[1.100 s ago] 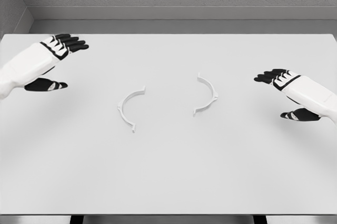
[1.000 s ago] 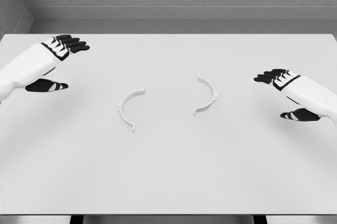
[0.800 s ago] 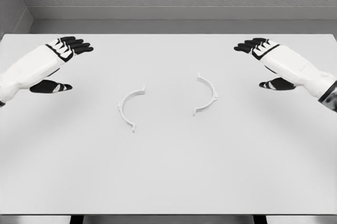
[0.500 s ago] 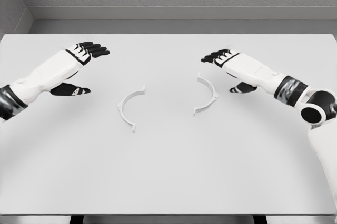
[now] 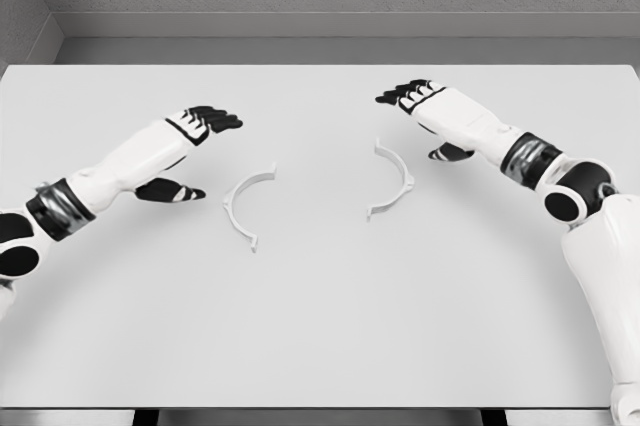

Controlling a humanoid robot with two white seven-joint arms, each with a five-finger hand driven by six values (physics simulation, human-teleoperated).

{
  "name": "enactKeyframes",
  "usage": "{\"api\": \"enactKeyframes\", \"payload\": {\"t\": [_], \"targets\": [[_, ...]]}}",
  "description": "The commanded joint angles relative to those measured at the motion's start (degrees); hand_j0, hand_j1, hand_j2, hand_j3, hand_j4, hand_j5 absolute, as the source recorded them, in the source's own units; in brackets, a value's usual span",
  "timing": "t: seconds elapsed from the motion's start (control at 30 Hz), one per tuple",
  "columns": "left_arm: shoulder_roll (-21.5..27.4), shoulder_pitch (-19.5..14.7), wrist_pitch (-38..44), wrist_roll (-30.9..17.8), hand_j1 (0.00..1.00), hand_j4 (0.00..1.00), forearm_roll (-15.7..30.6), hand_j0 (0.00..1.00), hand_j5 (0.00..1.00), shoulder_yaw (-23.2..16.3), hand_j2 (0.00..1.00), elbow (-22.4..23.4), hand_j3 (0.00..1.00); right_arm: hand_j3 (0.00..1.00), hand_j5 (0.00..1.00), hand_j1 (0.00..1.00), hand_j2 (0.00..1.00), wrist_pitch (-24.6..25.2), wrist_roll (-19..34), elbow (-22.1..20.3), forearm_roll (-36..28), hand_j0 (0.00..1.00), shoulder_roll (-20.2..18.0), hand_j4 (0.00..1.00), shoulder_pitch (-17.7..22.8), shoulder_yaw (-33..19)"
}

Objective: Assemble PVC drainage pipe clamps

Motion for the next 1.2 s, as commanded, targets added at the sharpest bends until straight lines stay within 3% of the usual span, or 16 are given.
{"api": "enactKeyframes", "payload": {"t": [0.0, 0.63, 1.03, 1.17], "targets": [[-0.08, 0.00, 0.01, 0.03, 1.00, 1.00, 0.37, 1.00, 1.00, -1.26, 1.00, 0.63, 1.00, 1.00, 1.00, 1.00, 1.00, 0.10, -2.28, 2.55, 1.95, 1.00, 0.42, 1.00, 0.00, 0.01], [-0.08, -0.18, 0.01, 0.03, 1.00, 1.00, 0.37, 1.00, 1.00, -3.90, 1.00, 4.68, 1.00, 1.00, 1.00, 1.00, 1.00, 0.10, -2.19, 0.97, 2.04, 1.00, 0.77, 1.00, 0.26, 3.44], [-3.77, -0.26, 0.01, 0.03, 1.00, 1.00, 0.37, 1.00, 1.00, -3.90, 1.00, 5.03, 1.00, 1.00, 1.00, 1.00, 1.00, 0.10, -2.01, 0.88, 1.96, 1.00, 0.77, 1.00, 0.44, 4.93], [-4.03, -0.26, 0.01, 0.03, 1.00, 1.00, 0.37, 1.00, 1.00, -3.99, 1.00, 5.03, 1.00, 1.00, 1.00, 1.00, 1.00, 0.10, -1.93, -2.46, 1.96, 1.00, 0.77, 1.00, 1.05, 6.43]]}}
